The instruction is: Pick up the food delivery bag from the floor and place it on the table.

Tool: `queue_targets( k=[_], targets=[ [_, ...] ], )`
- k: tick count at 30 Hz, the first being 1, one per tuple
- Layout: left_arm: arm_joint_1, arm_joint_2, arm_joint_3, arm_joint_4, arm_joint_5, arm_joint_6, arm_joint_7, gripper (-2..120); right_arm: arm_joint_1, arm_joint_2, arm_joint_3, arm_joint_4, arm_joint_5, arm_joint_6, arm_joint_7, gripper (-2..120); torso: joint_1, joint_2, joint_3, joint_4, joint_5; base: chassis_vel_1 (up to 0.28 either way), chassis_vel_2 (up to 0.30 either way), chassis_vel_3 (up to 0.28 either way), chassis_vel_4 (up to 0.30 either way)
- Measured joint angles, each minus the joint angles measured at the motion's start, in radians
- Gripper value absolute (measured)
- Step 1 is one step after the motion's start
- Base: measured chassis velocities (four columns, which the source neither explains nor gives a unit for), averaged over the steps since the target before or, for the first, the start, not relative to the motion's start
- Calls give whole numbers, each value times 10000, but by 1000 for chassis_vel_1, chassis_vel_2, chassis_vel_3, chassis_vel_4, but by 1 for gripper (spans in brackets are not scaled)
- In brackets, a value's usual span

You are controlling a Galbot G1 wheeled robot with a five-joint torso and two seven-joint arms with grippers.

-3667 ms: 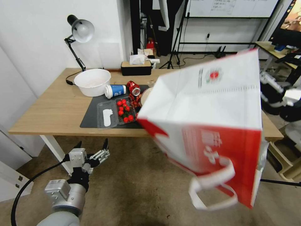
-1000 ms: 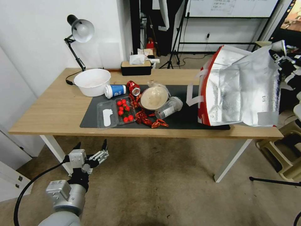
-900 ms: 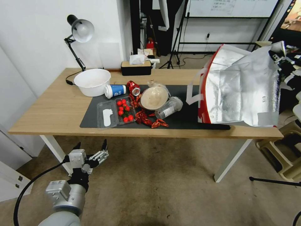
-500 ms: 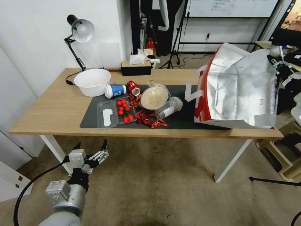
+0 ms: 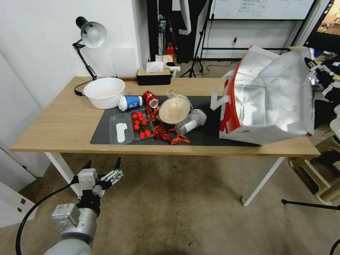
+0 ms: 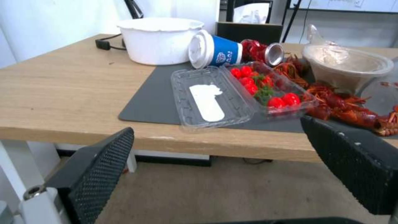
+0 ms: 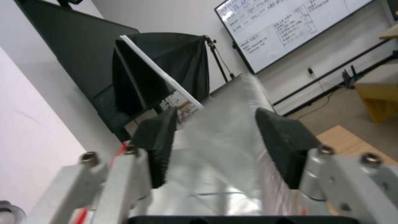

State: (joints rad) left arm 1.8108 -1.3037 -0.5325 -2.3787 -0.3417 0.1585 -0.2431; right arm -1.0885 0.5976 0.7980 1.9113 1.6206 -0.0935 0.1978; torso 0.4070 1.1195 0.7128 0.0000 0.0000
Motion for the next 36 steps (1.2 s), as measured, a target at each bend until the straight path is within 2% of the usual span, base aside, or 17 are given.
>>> queue_targets(
  k=[2,6,8,10,12,14,26,33,36],
  targets=[
    [1,-12,13,-2,1,0,2,100,-21,-37,0,1,-156,11,-82,63,0,0,0,0,0,0,0,0,0],
    [4,-15,21,-4,6,0,2,100,-62,-63,5,46,-199,-3,-124,70,0,-1,0,0,0,0,0,0,0],
    [8,-19,25,-19,12,0,3,100,-203,-72,66,158,-207,-65,-196,82,0,0,0,1,0,0,0,0,0],
    [11,-21,25,-25,12,0,4,100,-243,-72,75,187,-212,-79,-219,84,0,0,0,0,-1,0,0,0,0],
    [19,-27,26,-49,14,0,4,100,-355,-40,100,279,-270,-133,-275,96,0,0,0,0,-1,0,0,0,0],
    [22,-27,26,-63,14,1,4,100,-380,-16,100,316,-298,-151,-280,99,0,0,0,0,-1,0,0,0,0],
    [44,-33,-32,-207,0,72,16,100,-575,64,102,533,-693,-215,-337,100,0,0,0,1,0,0,0,0,0],
    [45,-26,-113,-259,-5,121,25,100,-850,151,120,741,-1681,-196,-851,100,0,0,0,1,0,0,0,0,0],
    [46,-25,-148,-290,1,177,64,100,-1095,194,161,987,-2506,-40,-1372,100,0,0,-1,0,-1,0,0,0,0]
  ],
)
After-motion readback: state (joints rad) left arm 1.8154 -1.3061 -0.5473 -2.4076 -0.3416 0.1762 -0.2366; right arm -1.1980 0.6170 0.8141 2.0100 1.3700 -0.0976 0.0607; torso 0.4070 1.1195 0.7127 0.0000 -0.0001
